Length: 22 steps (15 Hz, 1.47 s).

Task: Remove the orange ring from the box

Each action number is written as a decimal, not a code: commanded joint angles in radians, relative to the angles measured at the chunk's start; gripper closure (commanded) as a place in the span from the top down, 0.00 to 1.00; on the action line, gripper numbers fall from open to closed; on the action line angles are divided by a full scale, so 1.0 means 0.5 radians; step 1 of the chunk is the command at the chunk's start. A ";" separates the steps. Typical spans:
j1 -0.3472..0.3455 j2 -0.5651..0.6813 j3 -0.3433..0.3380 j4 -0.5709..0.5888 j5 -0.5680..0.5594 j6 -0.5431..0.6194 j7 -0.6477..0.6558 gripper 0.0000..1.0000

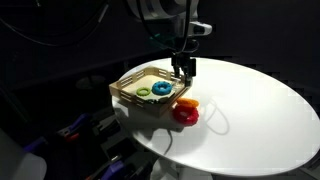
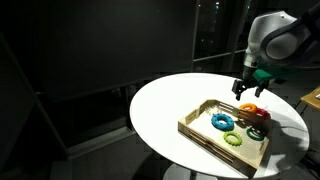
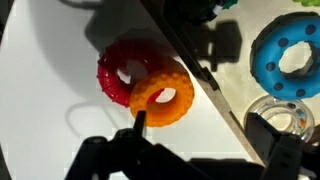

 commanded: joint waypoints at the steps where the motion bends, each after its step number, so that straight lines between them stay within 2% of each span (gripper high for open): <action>1: -0.057 -0.078 0.059 0.005 0.156 -0.157 -0.248 1.00; 7: -0.075 -0.168 0.086 0.019 0.271 -0.415 -0.437 1.00; 15: -0.063 -0.412 0.120 -0.011 0.227 -0.676 -0.372 1.00; 20: -0.068 -0.600 0.149 -0.046 0.205 -0.726 -0.330 1.00; 22: -0.074 -0.771 0.161 -0.151 0.198 -0.729 -0.327 1.00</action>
